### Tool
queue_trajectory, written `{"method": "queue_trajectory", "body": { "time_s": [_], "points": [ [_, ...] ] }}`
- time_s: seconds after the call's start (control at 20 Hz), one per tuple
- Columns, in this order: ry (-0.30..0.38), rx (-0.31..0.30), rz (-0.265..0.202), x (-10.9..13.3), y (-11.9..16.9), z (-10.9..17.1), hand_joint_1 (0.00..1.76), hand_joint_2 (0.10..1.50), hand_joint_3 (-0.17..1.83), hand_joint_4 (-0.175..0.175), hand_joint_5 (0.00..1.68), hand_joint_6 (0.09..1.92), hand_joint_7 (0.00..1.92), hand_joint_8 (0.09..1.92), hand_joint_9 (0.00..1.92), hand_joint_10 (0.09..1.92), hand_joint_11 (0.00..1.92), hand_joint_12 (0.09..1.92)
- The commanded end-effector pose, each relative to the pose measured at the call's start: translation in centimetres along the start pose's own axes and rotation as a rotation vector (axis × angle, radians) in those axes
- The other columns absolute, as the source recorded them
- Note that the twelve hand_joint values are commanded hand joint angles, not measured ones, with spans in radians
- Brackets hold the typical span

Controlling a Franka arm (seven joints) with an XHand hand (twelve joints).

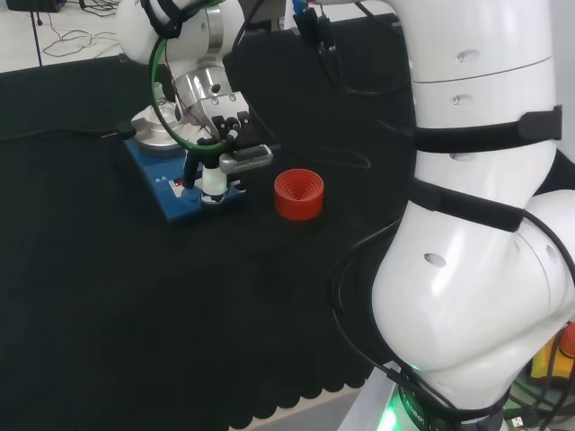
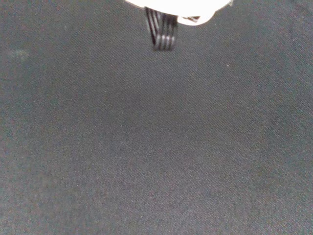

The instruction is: Turn on the heater.

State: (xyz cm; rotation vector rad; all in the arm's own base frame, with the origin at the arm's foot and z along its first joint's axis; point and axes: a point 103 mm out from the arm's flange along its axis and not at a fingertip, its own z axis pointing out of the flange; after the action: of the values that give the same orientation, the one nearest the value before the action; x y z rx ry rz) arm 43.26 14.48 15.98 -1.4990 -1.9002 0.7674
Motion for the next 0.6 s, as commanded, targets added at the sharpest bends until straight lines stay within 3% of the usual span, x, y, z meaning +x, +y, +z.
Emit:
{"method": "queue_trajectory", "body": {
  "time_s": [0.05, 0.6],
  "points": [
    [-0.004, 0.018, 0.008, -0.30, 0.17, 0.00, 1.40, 0.71, 0.96, -0.038, 0.28, 0.09, 1.47, 1.48, 1.58, 1.41, 1.16, 1.25],
    [-0.007, 0.026, 0.017, -0.48, 0.71, -0.35, 1.40, 0.70, 0.97, -0.041, 0.30, 0.09, 1.48, 1.48, 1.59, 1.42, 1.16, 1.26]
  ]
}}
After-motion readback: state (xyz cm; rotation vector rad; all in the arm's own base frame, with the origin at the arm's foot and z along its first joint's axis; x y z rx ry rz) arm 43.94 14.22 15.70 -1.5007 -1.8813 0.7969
